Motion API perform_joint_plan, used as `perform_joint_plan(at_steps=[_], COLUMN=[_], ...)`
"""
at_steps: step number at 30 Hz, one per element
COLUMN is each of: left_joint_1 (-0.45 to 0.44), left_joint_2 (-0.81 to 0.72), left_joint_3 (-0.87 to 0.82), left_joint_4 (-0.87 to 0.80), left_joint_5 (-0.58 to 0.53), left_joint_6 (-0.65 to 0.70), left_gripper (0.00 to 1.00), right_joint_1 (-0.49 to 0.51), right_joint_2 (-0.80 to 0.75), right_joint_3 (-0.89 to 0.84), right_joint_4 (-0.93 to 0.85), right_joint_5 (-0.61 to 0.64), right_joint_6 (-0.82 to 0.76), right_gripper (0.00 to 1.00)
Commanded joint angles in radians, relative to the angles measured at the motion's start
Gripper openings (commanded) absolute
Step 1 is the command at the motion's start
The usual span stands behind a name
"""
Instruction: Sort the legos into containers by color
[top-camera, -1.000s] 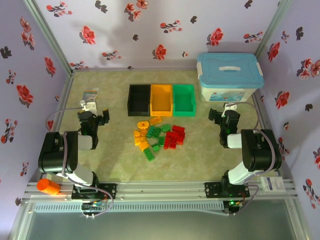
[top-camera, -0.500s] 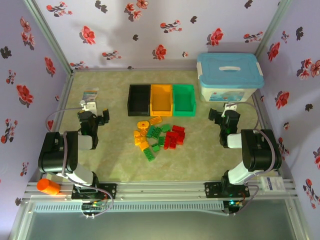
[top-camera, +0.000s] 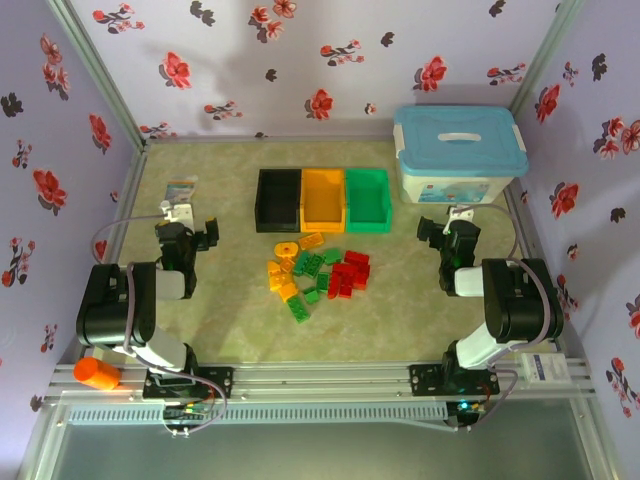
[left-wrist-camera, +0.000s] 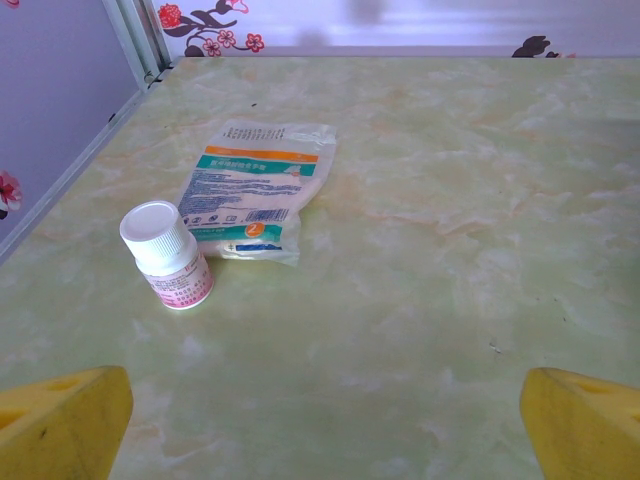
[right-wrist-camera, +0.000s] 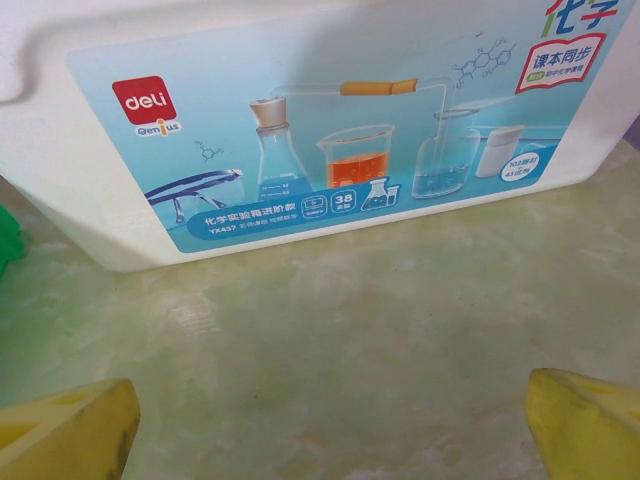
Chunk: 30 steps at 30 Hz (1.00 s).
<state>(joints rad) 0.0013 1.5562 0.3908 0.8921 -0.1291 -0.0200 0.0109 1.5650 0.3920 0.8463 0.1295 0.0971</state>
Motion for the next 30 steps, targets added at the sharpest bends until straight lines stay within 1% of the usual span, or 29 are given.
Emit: perform_joint_plan(at_steps=[1, 3, 4, 6, 7, 8, 10, 12, 13, 14, 15, 16, 17, 18, 19, 20, 22, 26, 30], left_joint_1=[0.008, 0.007, -0.001, -0.051, -0.083, -0.108, -0.158, -0.186, -0.193, -0.193, -0.199, -0.207, -0.223, -0.243, -0.269, -0.305, -0.372, -0.502, -0.591], left_joint_2=[-0.012, -0.013, -0.021, -0.079, -0.125, -0.163, -0.237, -0.306, -0.337, -0.363, -0.379, -0.395, -0.409, -0.420, -0.428, -0.430, -0.425, -0.396, -0.363], left_joint_3=[0.002, 0.001, 0.000, 0.010, 0.027, 0.052, 0.095, 0.143, 0.181, 0.217, 0.256, 0.289, 0.312, 0.326, 0.340, 0.357, 0.378, 0.410, 0.389], left_joint_4=[-0.005, -0.003, -0.002, -0.054, -0.117, -0.183, -0.282, -0.396, -0.478, -0.572, -0.651, -0.728, -0.788, -0.829, -0.871, -0.914, -0.987, -1.125, -1.171], left_joint_5=[0.006, 0.005, -0.017, -0.133, -0.193, -0.244, -0.339, -0.381, -0.386, -0.384, -0.377, -0.365, -0.348, -0.325, -0.304, -0.302, -0.295, -0.273, -0.185], left_joint_6=[-0.006, -0.006, -0.003, 0.022, 0.039, 0.055, 0.067, 0.030, -0.020, -0.083, -0.132, -0.181, -0.218, -0.236, -0.248, -0.265, -0.288, -0.338, -0.431], left_gripper=[1.00, 1.00, 1.00, 1.00, 1.00, 1.00, 1.00, 1.00, 1.00, 1.00, 1.00, 1.00, 1.00, 1.00, 1.00, 1.00, 1.00, 0.99, 0.98], right_joint_1=[-0.006, -0.006, -0.006, -0.005, -0.001, 0.014, 0.045, 0.068, 0.070, 0.069, 0.069, 0.065, 0.040, 0.021, 0.019, 0.028, 0.054, 0.118, 0.202], right_joint_2=[-0.005, -0.004, -0.005, -0.011, -0.038, -0.106, -0.247, -0.348, -0.392, -0.421, -0.442, -0.452, -0.454, -0.449, -0.443, -0.435, -0.427, -0.423, -0.406], right_joint_3=[0.010, 0.011, 0.009, 0.002, -0.006, -0.008, 0.024, 0.068, 0.107, 0.162, 0.208, 0.250, 0.277, 0.286, 0.302, 0.320, 0.339, 0.364, 0.391], right_joint_4=[0.013, 0.011, 0.013, 0.028, 0.033, -0.023, -0.194, -0.305, -0.399, -0.512, -0.661, -0.813, -0.888, -0.884, -0.904, -0.941, -0.972, -1.021, -1.080], right_joint_5=[-0.008, -0.009, -0.008, 0.001, 0.015, 0.040, 0.067, 0.068, 0.077, 0.112, 0.162, 0.260, 0.229, 0.088, -0.001, -0.029, -0.067, -0.088, -0.083], right_joint_6=[-0.008, -0.009, -0.009, -0.012, -0.012, -0.025, -0.047, -0.040, 0.009, 0.109, 0.227, 0.375, 0.460, 0.436, 0.418, 0.430, 0.422, 0.402, 0.374], right_gripper=[0.99, 0.99, 0.99, 0.99, 0.99, 0.99, 0.99, 0.99, 0.99, 0.99, 0.99, 0.99, 0.99, 0.99, 0.99, 0.99, 0.99, 0.99, 0.99])
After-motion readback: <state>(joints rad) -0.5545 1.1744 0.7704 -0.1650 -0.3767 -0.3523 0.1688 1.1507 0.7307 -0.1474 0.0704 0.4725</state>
